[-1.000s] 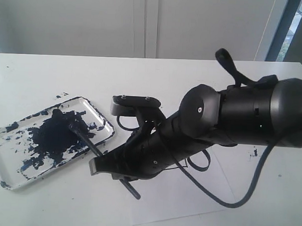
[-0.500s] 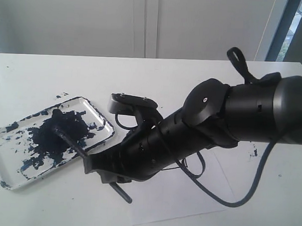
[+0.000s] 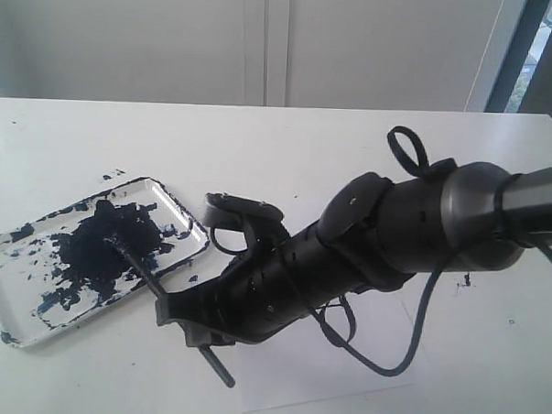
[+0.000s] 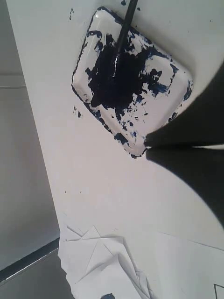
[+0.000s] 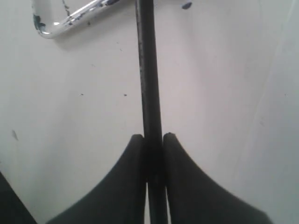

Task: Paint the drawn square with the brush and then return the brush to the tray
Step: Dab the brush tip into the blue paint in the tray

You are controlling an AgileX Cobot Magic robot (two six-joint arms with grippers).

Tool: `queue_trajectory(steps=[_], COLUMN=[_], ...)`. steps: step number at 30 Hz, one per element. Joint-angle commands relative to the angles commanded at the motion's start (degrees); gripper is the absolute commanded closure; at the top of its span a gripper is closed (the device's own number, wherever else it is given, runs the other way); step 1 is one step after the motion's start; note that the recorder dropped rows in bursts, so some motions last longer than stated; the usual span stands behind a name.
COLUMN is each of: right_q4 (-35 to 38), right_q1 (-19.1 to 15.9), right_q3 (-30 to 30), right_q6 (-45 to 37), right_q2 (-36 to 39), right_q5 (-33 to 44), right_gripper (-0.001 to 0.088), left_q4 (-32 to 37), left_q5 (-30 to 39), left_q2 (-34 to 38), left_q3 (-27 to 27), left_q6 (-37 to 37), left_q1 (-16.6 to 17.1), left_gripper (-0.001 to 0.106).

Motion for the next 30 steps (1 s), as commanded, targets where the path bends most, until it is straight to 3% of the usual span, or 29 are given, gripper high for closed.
queue_trajectory(steps=[12, 22, 27, 30], right_q4=[-0.4, -0.5, -6.4, -14.9], right_q1=[0.0, 0.0, 0.0, 1.8], right_q3=[0.0, 0.0, 0.0, 0.0], right_q6=[-1.0, -1.3, -4.4, -4.9], right_q2=[0.4, 0.4, -0.3, -3.6], right_q5=[-2.0, -1.9, -4.1, -9.7], right_gripper=[0.0862, 0.0491, 0.0460, 0.0460], left_q4=[0.0, 0.0, 0.0, 0.0], left_q5=[0.0, 0.0, 0.0, 0.0], left_q2=[0.0, 0.0, 0.0, 0.0], left_q3=[0.0, 0.0, 0.0, 0.0], left_q6=[0.0, 0.0, 0.0, 0.0], left_q1=[0.0, 0.0, 0.0, 0.0], left_gripper=[0.105, 0.105, 0.105, 0.105])
